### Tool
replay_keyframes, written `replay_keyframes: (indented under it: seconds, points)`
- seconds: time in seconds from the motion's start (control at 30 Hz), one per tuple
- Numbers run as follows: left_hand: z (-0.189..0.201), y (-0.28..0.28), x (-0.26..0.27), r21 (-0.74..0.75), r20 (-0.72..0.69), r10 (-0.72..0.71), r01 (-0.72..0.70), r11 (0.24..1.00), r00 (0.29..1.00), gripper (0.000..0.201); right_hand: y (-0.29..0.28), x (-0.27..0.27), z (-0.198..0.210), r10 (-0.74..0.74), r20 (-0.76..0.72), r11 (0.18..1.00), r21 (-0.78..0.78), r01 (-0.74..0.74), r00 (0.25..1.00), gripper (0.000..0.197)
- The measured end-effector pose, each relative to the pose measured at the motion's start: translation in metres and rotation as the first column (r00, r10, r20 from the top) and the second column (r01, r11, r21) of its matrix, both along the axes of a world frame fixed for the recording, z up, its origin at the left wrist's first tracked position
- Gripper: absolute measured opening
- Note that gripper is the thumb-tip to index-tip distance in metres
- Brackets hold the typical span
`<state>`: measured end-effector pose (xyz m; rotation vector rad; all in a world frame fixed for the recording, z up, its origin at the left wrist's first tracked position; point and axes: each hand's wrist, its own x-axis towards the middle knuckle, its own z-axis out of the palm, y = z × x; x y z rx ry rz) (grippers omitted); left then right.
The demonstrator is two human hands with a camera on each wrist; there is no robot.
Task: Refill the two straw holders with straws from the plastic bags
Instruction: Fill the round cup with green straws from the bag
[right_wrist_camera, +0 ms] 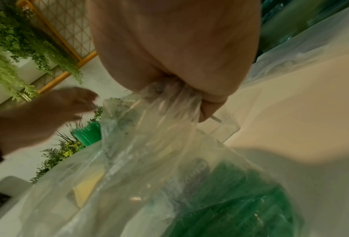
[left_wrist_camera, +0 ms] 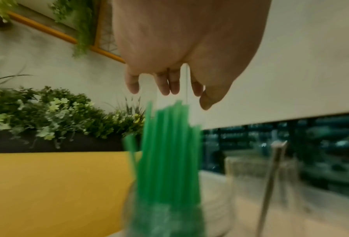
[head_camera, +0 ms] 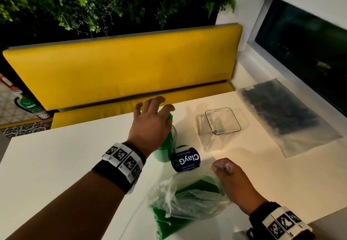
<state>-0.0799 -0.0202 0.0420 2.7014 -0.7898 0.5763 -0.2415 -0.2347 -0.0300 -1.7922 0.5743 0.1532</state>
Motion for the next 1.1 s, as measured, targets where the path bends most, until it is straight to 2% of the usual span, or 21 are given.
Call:
replay_keyframes:
  seconds: [0.03,0.07,0.1,0.13,0.17,0.23,0.3,0.33,0.37,0.43,0.53,0.6,0.67,0.77,0.83,0.9,1.0,1.1]
  points:
    - [0.006,-0.005,-0.012,-0.094,0.044,-0.076,0.079,0.992,0.996,0.025,0.000,0.000,0.000,-0.003,0.008,1.000,-0.011,0.003,1.000,0.009]
    - [0.010,-0.012,-0.030,-0.182,0.051,-0.212,0.218,0.959,0.976,0.018,0.000,0.002,-0.002,-0.009,0.019,1.000,-0.023,0.009,1.000,0.009]
    - [0.011,-0.021,-0.052,-0.226,-0.009,-0.367,0.355,0.907,0.930,0.010,0.000,0.003,-0.003,-0.014,0.033,0.999,-0.034,0.015,0.999,0.009]
    - [0.005,-0.029,-0.075,-0.219,-0.145,-0.477,0.442,0.870,0.867,0.009,0.001,0.003,-0.004,-0.015,0.057,0.999,-0.035,0.017,0.998,0.012]
    - [-0.009,-0.038,-0.095,-0.184,-0.321,-0.514,0.480,0.858,0.795,0.014,0.002,0.004,-0.005,-0.009,0.085,1.000,-0.029,0.011,0.996,0.016]
    - [-0.049,-0.050,-0.120,-0.122,-0.611,-0.402,0.420,0.899,0.682,0.024,0.005,0.004,-0.003,0.024,0.115,1.000,-0.010,-0.023,0.993,0.016]
    - [-0.087,-0.060,-0.123,-0.076,-0.773,-0.222,0.261,0.962,0.594,0.035,0.009,0.003,0.000,0.080,0.107,0.996,0.026,-0.084,0.991,0.011]
    - [-0.098,-0.063,-0.123,-0.012,-0.811,-0.140,0.224,0.975,0.568,0.046,0.011,0.003,0.001,0.102,0.102,0.993,0.053,-0.108,0.990,0.011]
    - [-0.108,-0.066,-0.125,0.064,-0.829,-0.064,0.208,0.976,0.555,0.054,0.012,0.001,0.000,0.122,0.097,0.989,0.075,-0.130,0.988,0.011]
    - [-0.117,-0.069,-0.128,0.164,-0.844,0.029,0.206,0.965,0.536,0.047,0.015,-0.002,0.002,0.139,0.112,0.982,0.116,-0.152,0.984,0.013]
    - [-0.119,-0.069,-0.134,0.223,-0.852,0.064,0.250,0.942,0.520,0.034,0.021,-0.005,0.011,0.142,0.157,0.961,0.214,-0.174,0.977,0.020]
    - [-0.117,-0.072,-0.133,0.276,-0.833,0.094,0.261,0.925,0.546,0.041,0.023,-0.005,0.014,0.151,0.151,0.942,0.277,-0.189,0.977,0.029]
    - [-0.111,-0.074,-0.130,0.289,-0.819,0.110,0.239,0.927,0.564,0.045,0.022,-0.004,0.012,0.166,0.105,0.955,0.229,-0.186,0.980,0.025]
    - [-0.097,-0.071,-0.125,0.217,-0.868,0.060,0.268,0.939,0.493,0.038,0.017,0.001,0.008,0.130,0.069,0.991,0.031,-0.132,0.989,0.008]
    - [-0.085,-0.064,-0.120,0.127,-0.907,-0.003,0.280,0.952,0.420,0.035,0.010,0.004,0.004,0.090,0.088,0.995,-0.046,-0.086,0.992,0.007]
    - [-0.075,-0.058,-0.115,0.012,-0.918,-0.102,0.286,0.958,0.383,0.027,0.004,0.007,-0.001,0.047,0.117,0.992,-0.123,-0.032,0.992,0.009]
    - [-0.063,-0.046,-0.110,-0.073,-0.881,-0.204,0.304,0.950,0.426,0.018,0.007,0.014,-0.004,-0.005,0.181,0.985,-0.167,0.036,0.983,0.013]
    - [-0.055,-0.034,-0.104,-0.098,-0.846,-0.200,0.225,0.969,0.494,0.017,0.018,0.023,0.011,0.007,0.252,0.989,-0.146,0.030,0.968,0.012]
